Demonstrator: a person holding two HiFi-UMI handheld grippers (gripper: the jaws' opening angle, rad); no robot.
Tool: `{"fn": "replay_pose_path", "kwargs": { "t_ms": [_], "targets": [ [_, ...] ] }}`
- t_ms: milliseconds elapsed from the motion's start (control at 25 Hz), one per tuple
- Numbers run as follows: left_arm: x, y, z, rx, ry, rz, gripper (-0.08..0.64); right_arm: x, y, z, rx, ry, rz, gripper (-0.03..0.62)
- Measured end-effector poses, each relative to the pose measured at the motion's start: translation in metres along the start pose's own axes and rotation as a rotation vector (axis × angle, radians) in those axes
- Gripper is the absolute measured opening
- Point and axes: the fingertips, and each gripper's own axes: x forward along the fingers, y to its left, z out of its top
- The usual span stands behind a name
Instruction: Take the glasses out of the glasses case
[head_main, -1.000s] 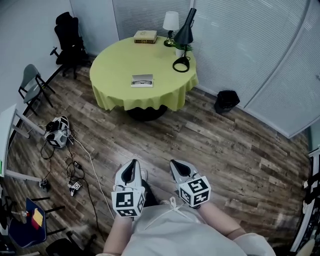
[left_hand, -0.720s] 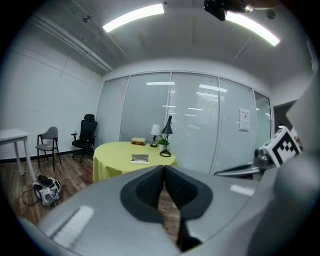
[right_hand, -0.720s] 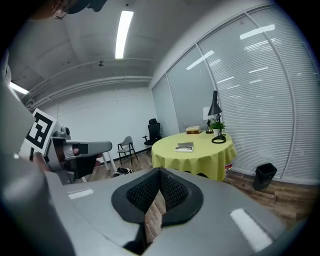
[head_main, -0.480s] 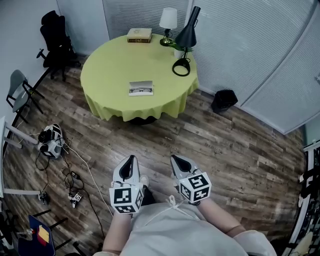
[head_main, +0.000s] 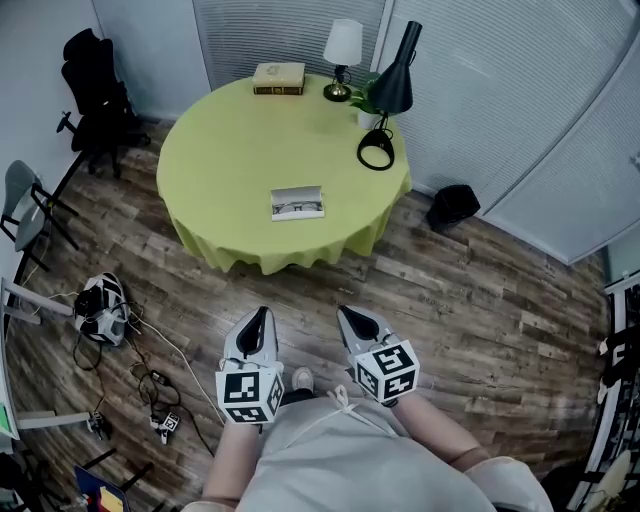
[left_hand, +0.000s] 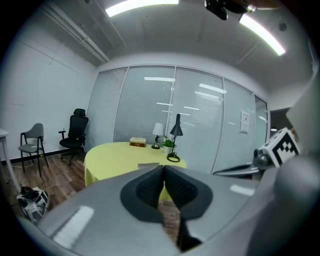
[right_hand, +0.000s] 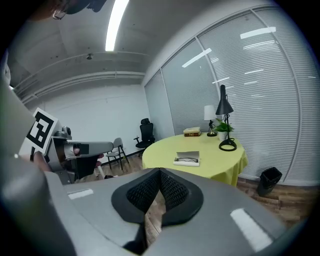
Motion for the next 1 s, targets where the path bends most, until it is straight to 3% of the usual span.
{"fn": "replay_pose_path", "kwargs": {
  "t_ms": [440,1000],
  "targets": [
    [0.065,0.04,0.007,0.0,0.053,-0.074,0.008,0.07,-0.012,0.021,0.036,0.03,-0.037,0.0],
    [0.223,0.048,0.045,0.017,0.086,-0.021,0.008,0.17,-0.129,0.086,0.01,0.032,0.012,0.0]
  ]
}}
